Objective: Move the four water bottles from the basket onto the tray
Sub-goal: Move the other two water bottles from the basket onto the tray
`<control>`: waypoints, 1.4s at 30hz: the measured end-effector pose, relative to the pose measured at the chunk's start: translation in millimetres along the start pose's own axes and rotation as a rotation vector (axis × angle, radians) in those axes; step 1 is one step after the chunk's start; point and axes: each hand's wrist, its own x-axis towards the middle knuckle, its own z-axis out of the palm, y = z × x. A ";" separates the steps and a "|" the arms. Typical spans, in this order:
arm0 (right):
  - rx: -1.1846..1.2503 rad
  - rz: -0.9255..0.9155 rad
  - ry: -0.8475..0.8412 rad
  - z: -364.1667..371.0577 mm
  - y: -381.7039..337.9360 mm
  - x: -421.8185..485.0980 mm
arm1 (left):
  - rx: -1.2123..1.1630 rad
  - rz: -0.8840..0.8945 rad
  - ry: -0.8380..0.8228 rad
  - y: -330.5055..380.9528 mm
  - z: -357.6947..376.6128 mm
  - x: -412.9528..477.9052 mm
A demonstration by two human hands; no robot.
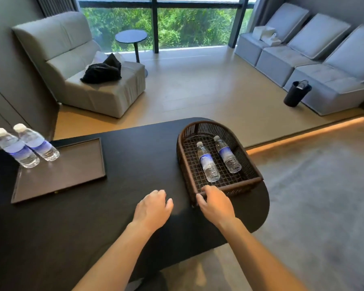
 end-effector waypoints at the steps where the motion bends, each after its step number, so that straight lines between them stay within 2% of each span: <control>1: 0.011 0.021 0.011 -8.4 8.0 3.8 | -0.005 0.022 -0.004 11.9 2.3 6.7; 8: 0.034 0.104 0.090 -57.7 56.0 64.9 | -0.123 0.122 -0.025 87.8 19.5 87.8; 12: 0.052 0.174 0.091 -77.4 78.1 120.9 | -0.168 0.121 -0.053 114.0 34.3 154.7; 22: 0.026 0.199 -0.070 -66.9 95.0 266.0 | -0.303 -0.135 -0.120 136.3 100.0 281.0; 26: -0.003 0.194 -0.105 -48.3 96.8 293.2 | -0.315 -0.250 -0.132 136.4 119.5 308.0; 30: -0.148 0.148 -0.053 -35.0 100.1 308.2 | -0.342 -0.358 -0.165 126.8 129.1 331.2; 34: -0.158 0.148 -0.087 -27.8 98.9 330.3 | -0.377 -0.404 -0.194 117.0 134.7 340.6; 39: 0.001 0.247 -0.262 -21.3 96.2 351.1 | -0.517 -0.452 -0.216 107.3 133.1 345.6; 42: 0.133 0.286 -0.290 -23.9 101.4 356.3 | -0.564 -0.441 -0.209 106.3 127.3 342.3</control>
